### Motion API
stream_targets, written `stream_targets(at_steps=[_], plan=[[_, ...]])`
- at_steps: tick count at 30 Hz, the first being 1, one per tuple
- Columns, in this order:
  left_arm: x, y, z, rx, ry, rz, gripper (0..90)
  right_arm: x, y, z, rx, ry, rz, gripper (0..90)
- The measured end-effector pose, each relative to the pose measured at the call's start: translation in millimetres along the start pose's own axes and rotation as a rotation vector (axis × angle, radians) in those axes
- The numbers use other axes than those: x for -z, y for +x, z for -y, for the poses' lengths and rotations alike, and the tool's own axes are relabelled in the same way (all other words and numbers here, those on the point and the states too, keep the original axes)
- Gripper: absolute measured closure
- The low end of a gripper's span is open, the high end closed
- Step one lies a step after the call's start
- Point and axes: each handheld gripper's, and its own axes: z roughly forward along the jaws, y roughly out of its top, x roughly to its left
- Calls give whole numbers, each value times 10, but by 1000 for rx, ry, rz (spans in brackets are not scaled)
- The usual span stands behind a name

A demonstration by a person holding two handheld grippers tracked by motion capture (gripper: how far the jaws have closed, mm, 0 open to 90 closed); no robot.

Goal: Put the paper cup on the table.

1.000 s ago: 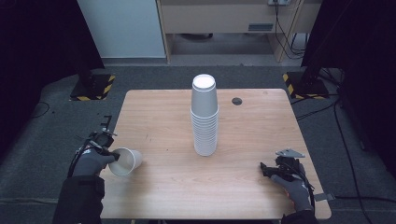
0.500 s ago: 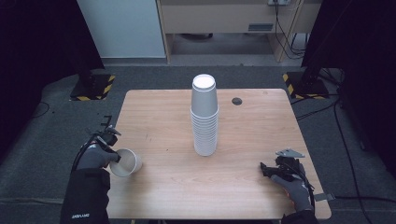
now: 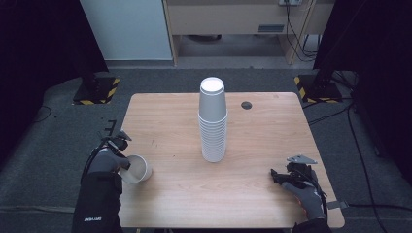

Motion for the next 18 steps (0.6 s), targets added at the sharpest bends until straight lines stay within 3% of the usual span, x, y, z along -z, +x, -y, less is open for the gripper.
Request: stream_targets(at_steps=[9, 12, 14, 18], plan=[[-17, 15, 9, 34, -67, 16, 774, 0, -1, -1, 1, 0, -1, 69], [2, 31, 26, 54, -118, 29, 714, -1, -1, -1, 1, 0, 0, 69], [23, 32, 39, 66, -151, 25, 621, -1, -1, -1, 1, 0, 0, 69], [97, 51, 89, 66, -242, 29, 555, -1, -1, -1, 1, 0, 1, 69]])
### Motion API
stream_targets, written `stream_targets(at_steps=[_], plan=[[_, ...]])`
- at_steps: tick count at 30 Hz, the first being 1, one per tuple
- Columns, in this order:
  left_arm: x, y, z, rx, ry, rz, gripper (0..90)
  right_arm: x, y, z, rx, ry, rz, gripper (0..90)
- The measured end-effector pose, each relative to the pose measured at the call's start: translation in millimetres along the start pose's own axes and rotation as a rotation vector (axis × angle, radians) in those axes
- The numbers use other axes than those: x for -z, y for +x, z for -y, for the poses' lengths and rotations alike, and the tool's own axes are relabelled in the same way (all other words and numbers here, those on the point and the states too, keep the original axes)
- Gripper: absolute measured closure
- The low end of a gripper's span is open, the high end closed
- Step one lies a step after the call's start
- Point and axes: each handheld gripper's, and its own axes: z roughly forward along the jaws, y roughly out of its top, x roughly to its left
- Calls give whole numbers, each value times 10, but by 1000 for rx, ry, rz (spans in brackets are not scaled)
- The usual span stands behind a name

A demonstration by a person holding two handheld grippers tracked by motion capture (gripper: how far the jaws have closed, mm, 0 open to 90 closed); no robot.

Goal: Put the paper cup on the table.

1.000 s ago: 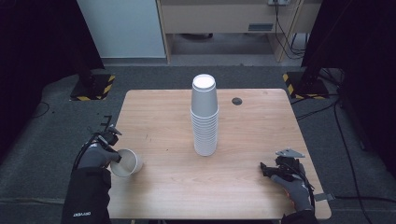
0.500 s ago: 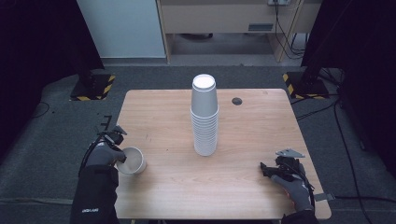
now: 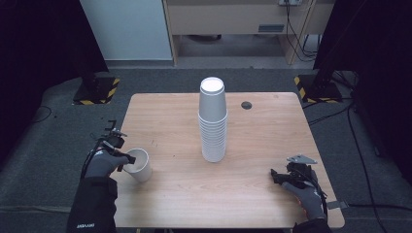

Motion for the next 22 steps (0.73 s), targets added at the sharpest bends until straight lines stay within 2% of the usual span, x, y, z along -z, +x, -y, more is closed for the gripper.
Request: stream_targets(at_steps=[5, 9, 11, 13, 17, 21, 22], plan=[[93, 17, 87, 3, -133, 14, 490, 0, 0, 0, 0, 0, 0, 69], [157, 36, 184, -6, -300, 19, 453, 0, -1, 0, 1, 0, -1, 69], [191, 31, 242, 3, -389, 34, 446, 0, 0, 0, 0, 0, -1, 70], [218, 22, 302, 5, -471, 32, 440, 0, 0, 0, 0, 0, 0, 69], [224, -9, 464, 85, -657, 69, 415, 0, 0, 0, 1, 0, -2, 68], [159, -27, 652, 120, -783, 92, 404, -6, 0, -1, -4, 6, 5, 42], [136, -34, 689, 121, -806, 84, 403, -8, 0, -2, -6, 9, 4, 34]])
